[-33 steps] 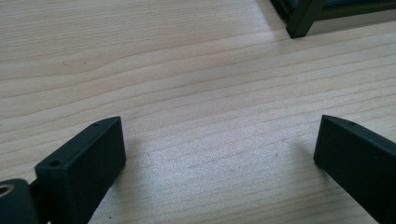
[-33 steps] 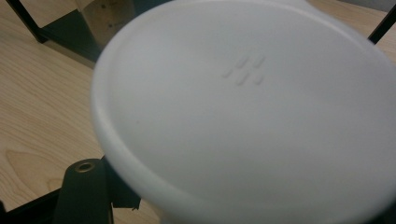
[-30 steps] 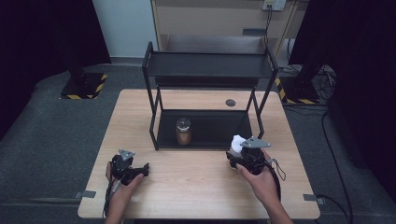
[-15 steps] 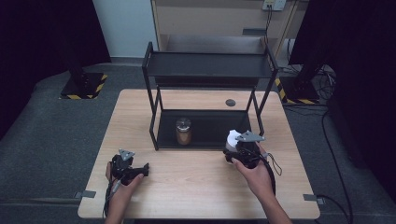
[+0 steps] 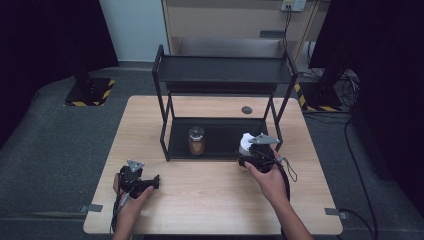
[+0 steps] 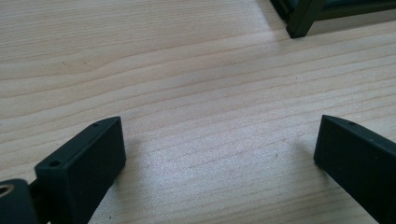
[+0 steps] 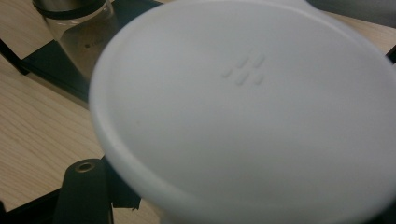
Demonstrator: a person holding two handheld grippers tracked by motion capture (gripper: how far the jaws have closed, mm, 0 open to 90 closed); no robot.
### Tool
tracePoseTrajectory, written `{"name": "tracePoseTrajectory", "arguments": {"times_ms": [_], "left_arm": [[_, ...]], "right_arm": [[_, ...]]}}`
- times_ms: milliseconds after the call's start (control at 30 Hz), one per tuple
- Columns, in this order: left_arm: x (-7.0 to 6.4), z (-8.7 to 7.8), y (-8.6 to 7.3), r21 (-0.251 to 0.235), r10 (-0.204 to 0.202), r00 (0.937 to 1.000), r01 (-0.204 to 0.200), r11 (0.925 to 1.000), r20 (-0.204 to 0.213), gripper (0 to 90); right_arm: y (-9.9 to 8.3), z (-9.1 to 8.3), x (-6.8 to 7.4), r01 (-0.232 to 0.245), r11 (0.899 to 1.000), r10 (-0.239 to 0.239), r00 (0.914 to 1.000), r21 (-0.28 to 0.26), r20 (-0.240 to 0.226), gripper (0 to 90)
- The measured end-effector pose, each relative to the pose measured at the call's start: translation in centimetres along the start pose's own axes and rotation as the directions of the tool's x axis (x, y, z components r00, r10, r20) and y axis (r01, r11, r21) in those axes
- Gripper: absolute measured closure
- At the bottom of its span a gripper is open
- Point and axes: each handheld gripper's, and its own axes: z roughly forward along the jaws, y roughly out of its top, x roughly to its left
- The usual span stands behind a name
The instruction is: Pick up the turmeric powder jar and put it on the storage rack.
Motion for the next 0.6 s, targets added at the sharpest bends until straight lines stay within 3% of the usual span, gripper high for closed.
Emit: {"name": "tracePoseTrajectory", "arguments": {"times_ms": [600], "left_arm": [[0.0, 0.0, 0.0, 0.0, 0.0, 1.0, 0.0, 1.0, 0.0, 0.7]], "right_arm": [[2.0, 2.3, -0.3, -0.006, 1.0, 0.006, 0.9996, 0.002, 0.029, 31.7]]}}
